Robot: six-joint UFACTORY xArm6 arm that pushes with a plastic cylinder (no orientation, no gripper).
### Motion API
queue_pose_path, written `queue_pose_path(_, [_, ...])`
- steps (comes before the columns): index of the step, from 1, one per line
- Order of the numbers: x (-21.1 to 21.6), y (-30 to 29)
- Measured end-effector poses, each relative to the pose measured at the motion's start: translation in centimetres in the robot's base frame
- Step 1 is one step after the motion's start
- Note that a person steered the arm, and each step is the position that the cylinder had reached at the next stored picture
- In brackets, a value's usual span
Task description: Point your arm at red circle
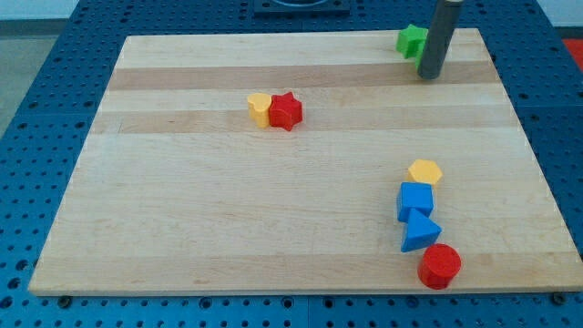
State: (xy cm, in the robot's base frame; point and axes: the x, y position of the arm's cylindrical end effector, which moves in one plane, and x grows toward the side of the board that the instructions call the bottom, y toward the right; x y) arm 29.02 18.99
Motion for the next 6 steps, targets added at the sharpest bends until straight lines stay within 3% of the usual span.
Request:
queue_pose_path(1, [-0.2,0.0])
queue_pose_path(2, [4.5,0.0])
queue_pose_path(6, [29.4,-1.0])
